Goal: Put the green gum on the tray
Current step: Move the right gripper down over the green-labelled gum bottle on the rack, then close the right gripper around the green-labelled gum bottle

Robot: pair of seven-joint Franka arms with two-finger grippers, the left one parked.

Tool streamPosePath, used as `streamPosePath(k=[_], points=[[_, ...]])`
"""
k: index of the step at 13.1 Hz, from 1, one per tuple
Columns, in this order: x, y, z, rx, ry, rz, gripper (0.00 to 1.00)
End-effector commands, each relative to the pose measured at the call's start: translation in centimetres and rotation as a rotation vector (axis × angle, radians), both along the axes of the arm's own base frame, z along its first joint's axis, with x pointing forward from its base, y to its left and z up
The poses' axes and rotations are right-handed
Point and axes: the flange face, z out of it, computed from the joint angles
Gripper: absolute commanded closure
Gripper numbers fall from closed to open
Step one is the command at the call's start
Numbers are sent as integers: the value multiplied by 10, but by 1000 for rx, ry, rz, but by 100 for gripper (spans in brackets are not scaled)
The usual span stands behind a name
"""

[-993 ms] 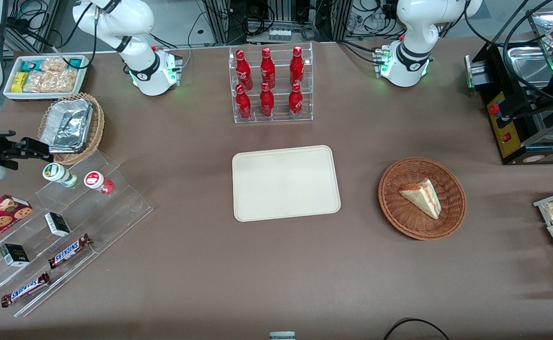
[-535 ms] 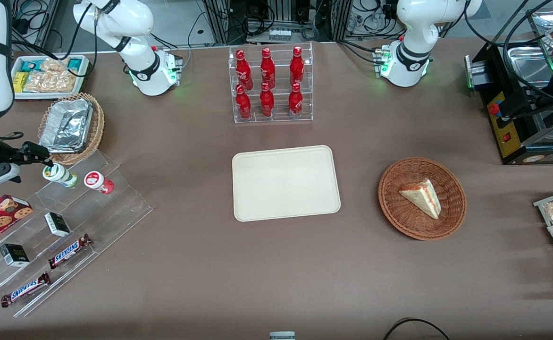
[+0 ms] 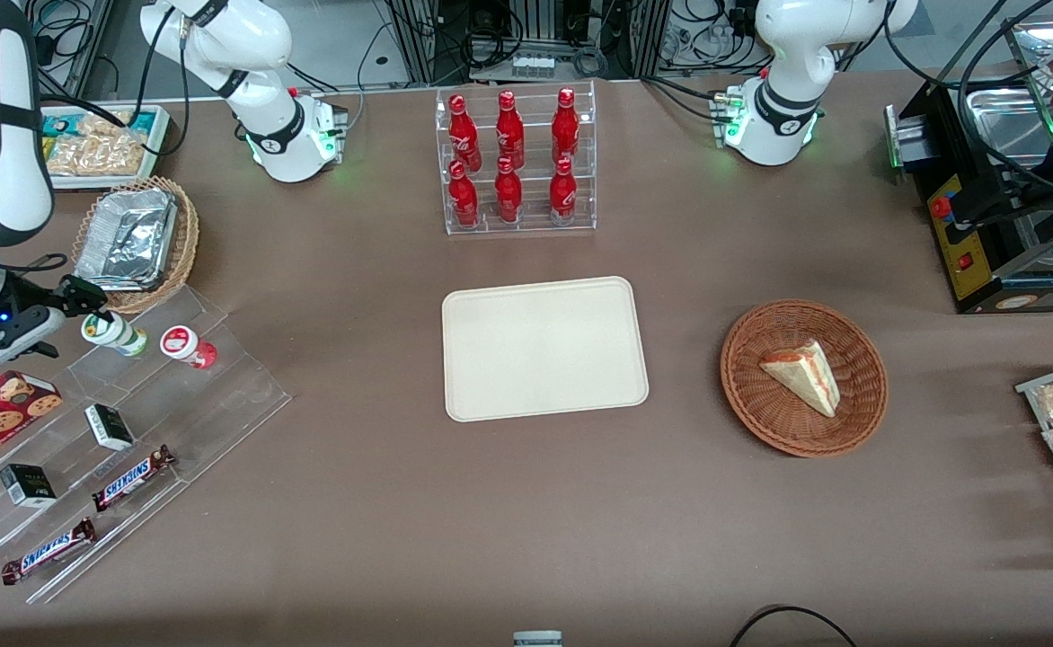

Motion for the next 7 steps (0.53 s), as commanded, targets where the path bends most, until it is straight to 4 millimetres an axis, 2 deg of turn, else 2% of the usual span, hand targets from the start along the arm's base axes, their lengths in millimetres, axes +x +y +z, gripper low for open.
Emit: streamPosePath(k=[1,7], points=[[-8,2,-7,11,-24,6,1],[-16,2,-25,9,-25,7,1]])
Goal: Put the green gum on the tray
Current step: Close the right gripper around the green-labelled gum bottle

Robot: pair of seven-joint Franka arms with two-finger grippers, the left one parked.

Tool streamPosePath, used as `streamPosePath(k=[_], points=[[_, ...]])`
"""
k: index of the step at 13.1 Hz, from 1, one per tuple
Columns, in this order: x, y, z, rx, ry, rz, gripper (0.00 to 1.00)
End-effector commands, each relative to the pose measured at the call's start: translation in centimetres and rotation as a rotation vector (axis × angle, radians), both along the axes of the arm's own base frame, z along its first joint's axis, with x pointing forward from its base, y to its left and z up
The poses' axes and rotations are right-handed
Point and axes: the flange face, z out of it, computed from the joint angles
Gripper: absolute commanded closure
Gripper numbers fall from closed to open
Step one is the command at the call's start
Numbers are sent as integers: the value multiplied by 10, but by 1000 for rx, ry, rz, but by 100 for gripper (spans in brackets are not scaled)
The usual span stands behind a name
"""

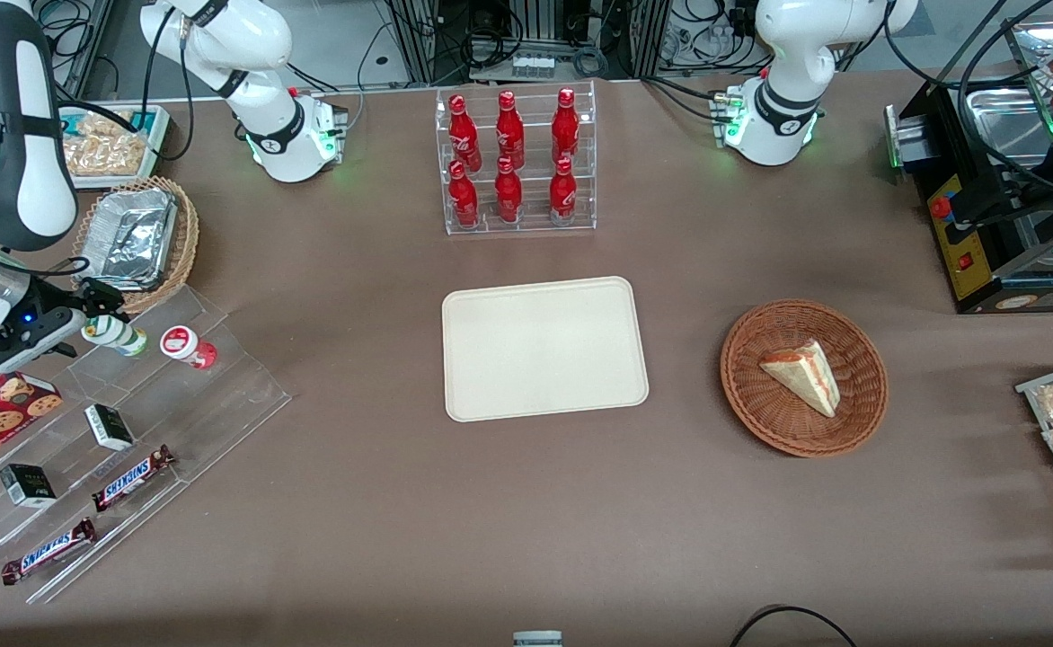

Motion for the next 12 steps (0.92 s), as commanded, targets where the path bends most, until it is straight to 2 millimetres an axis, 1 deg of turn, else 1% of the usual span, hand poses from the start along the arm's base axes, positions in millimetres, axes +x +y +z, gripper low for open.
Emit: streamPosePath(k=[1,2,5,6,12], points=[[-7,-3,-2,7,-31,3,1],[-8,-2,-5,9,-27,3,1],[-9,-5,-7,10,-22,-1,1],[-13,-12,-8,11,-20,-16,1],[-18,-12,-14,15,-8,-20,1]])
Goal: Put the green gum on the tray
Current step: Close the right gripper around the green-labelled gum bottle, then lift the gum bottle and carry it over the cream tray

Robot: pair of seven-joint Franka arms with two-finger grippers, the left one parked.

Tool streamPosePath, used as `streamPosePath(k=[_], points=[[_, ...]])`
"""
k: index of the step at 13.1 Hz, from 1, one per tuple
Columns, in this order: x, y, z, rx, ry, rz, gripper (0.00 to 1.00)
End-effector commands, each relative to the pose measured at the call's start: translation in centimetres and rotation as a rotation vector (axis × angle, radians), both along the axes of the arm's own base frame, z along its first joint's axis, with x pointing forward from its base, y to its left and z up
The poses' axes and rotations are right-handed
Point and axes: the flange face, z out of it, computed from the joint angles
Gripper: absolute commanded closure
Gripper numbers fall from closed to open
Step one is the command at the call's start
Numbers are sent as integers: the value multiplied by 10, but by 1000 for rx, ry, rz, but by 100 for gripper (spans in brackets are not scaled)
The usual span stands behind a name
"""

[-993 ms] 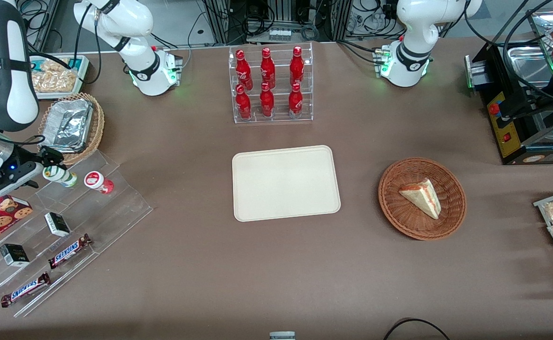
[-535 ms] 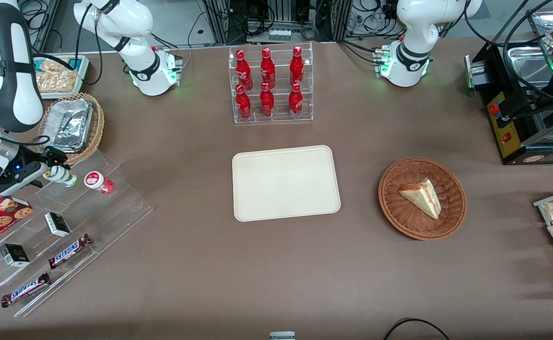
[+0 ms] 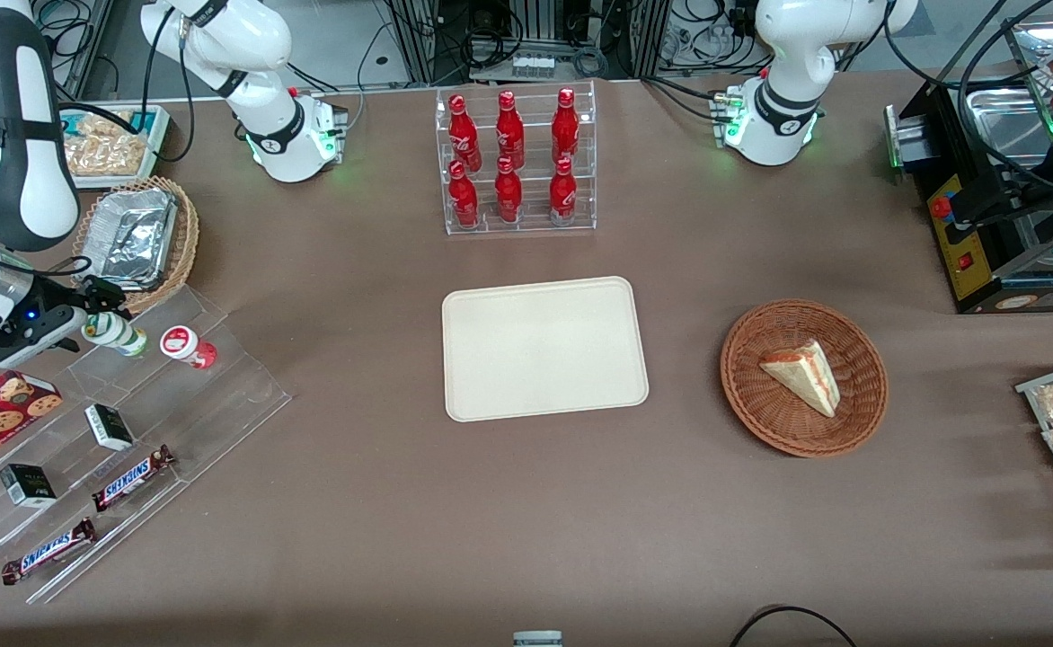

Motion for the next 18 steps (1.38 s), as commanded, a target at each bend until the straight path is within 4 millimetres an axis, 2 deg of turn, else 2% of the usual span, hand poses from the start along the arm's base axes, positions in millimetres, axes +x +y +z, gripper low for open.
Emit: streamPosePath(k=[1,2,4,5,7,9,11,14,17,18], points=[[-6,0,1,10,-24,6,1],[-5,0,1,10,-24,6,12],[-5,1,2,10,-24,8,90],[-4,2,3,10,-25,8,100],[-2,3,7,9,-26,9,100],[5,6,19,2,-46,16,100],[15,12,47,9,-32,29,100],[28,32,93,21,11,26,100],[39,75,133,22,45,10,100],[41,96,144,23,62,-1,100]])
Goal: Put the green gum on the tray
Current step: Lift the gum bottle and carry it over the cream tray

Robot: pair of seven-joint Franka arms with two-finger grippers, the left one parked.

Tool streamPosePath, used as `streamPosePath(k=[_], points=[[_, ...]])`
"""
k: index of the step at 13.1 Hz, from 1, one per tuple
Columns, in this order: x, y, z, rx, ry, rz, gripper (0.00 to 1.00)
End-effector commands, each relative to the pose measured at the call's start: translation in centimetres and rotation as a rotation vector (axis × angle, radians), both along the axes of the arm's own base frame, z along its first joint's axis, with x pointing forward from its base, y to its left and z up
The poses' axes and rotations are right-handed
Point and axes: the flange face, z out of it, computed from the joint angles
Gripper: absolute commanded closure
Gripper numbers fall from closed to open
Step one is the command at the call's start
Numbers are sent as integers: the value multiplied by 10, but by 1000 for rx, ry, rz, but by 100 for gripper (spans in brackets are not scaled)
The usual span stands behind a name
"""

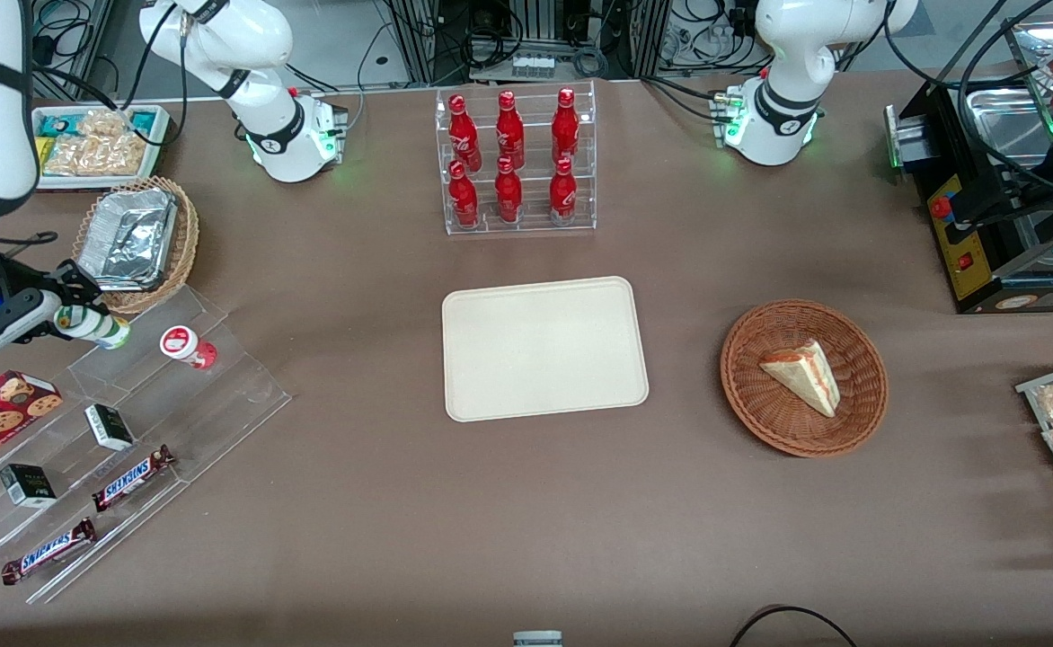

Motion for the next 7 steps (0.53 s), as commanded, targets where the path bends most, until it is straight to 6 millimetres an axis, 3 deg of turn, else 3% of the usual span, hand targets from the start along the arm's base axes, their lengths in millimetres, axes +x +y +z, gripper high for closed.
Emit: streamPosePath(k=[1,3,7], points=[[8,49,33,7,45,-42,100],[12,104,45,-7,56,-95,100],[3,225,45,-39,61,-218,100]])
